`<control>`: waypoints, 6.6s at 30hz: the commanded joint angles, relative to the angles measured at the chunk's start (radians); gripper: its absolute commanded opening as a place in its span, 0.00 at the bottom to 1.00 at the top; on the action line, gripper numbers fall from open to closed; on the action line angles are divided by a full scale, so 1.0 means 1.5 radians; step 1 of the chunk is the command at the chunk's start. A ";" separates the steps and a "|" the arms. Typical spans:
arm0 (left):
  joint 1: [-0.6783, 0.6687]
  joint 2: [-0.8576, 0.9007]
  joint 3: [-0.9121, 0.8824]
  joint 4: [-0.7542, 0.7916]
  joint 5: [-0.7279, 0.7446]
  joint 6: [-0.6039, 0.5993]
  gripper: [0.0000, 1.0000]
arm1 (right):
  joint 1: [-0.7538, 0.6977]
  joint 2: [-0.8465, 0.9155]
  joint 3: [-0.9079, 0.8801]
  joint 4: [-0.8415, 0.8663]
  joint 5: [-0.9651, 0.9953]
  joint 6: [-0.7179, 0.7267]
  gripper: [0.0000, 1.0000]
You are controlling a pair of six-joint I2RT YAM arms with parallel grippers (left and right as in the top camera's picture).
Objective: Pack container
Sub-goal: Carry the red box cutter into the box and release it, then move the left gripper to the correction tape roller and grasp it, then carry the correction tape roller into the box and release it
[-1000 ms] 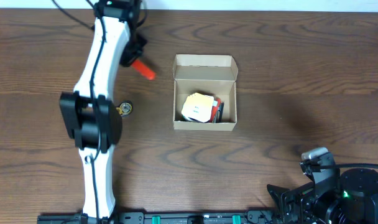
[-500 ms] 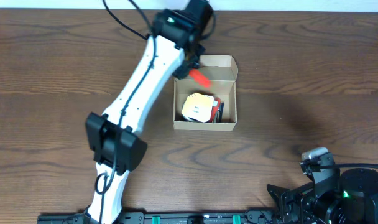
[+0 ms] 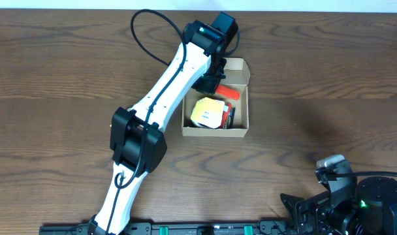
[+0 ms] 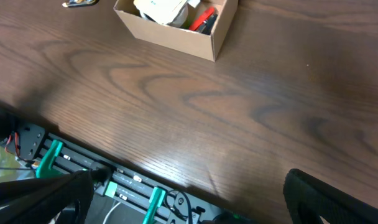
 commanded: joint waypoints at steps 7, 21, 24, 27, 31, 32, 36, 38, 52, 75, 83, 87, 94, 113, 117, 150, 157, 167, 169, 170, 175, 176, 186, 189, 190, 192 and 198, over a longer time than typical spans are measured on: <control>-0.003 0.003 -0.001 -0.030 0.005 -0.082 0.06 | 0.007 -0.002 0.001 0.000 0.006 0.007 0.99; -0.002 0.003 -0.001 -0.003 -0.022 -0.061 0.76 | 0.007 -0.002 0.001 0.000 0.006 0.007 0.99; 0.001 0.002 -0.001 0.017 -0.021 0.014 0.82 | 0.007 -0.002 0.001 0.000 0.006 0.007 0.99; 0.005 -0.002 0.000 0.039 -0.009 0.086 0.90 | 0.007 -0.002 0.001 0.000 0.006 0.007 0.99; 0.008 -0.027 0.000 0.042 -0.024 0.117 0.94 | 0.007 -0.002 0.001 0.000 0.006 0.007 0.99; 0.010 -0.036 0.000 0.041 -0.036 0.127 0.95 | 0.007 -0.002 0.001 0.000 0.006 0.007 0.99; 0.017 -0.090 0.000 0.032 -0.124 0.229 0.96 | 0.007 -0.002 0.001 0.000 0.006 0.007 0.99; 0.021 -0.120 0.000 0.023 -0.175 0.306 0.95 | 0.007 -0.002 0.001 0.000 0.006 0.007 0.99; 0.081 -0.203 -0.002 -0.182 -0.306 0.831 0.95 | 0.007 -0.002 0.001 0.000 0.006 0.007 0.99; 0.237 -0.559 -0.645 0.139 -0.152 1.260 0.95 | 0.007 -0.002 0.001 0.000 0.006 0.007 0.99; 0.320 -0.488 -0.689 0.212 -0.105 1.260 0.95 | 0.007 -0.002 0.001 0.000 0.006 0.007 0.99; 0.331 -0.425 -0.693 0.236 -0.096 1.288 0.96 | 0.007 -0.002 0.001 0.000 0.006 0.007 0.99; 0.331 -0.322 -0.693 0.284 -0.097 1.340 1.00 | 0.007 -0.002 0.001 0.000 0.006 0.007 0.99; 0.331 -0.195 -0.693 0.413 -0.102 1.369 0.98 | 0.007 -0.002 0.001 0.000 0.006 0.007 0.99; 0.331 -0.188 -0.693 0.413 -0.102 1.369 0.95 | 0.007 -0.002 0.001 0.000 0.006 0.007 0.99; 0.327 -0.190 -0.493 0.218 -0.025 1.271 0.08 | 0.007 -0.002 0.001 0.000 0.006 0.007 0.99; 0.272 -0.190 -0.316 0.143 0.050 1.259 0.06 | 0.007 -0.002 0.001 0.000 0.006 0.007 0.99; 0.085 -0.190 -0.226 0.181 0.055 1.234 0.06 | 0.007 -0.002 0.001 0.000 0.006 0.007 0.99; 0.050 -0.190 -0.226 0.194 0.053 1.255 0.06 | 0.007 -0.002 0.001 0.000 0.006 0.007 0.99; 0.033 -0.190 -0.226 0.199 0.053 1.279 0.06 | 0.007 -0.002 0.001 0.000 0.006 0.007 0.99; -0.028 -0.189 -0.228 0.207 0.042 1.434 0.08 | 0.007 -0.002 0.001 0.000 0.006 0.007 0.99; -0.035 -0.189 -0.229 0.210 0.025 1.452 0.09 | 0.007 -0.002 0.001 0.000 0.006 0.007 0.99; -0.041 -0.184 -0.240 0.258 -0.009 1.549 0.15 | 0.007 -0.002 0.001 0.000 0.006 0.007 0.99; -0.042 -0.184 -0.240 0.258 0.022 1.579 0.17 | 0.007 -0.002 0.001 0.000 0.006 0.007 0.99; -0.042 -0.185 -0.240 0.258 0.039 1.579 0.19 | 0.007 -0.002 0.001 0.000 0.006 0.007 0.99; -0.043 -0.185 -0.240 0.259 0.078 1.556 0.17 | 0.007 -0.002 0.001 0.000 0.006 0.007 0.99; -0.053 -0.184 -0.240 0.282 0.108 1.281 0.06 | 0.007 -0.002 0.001 0.000 0.006 0.007 0.99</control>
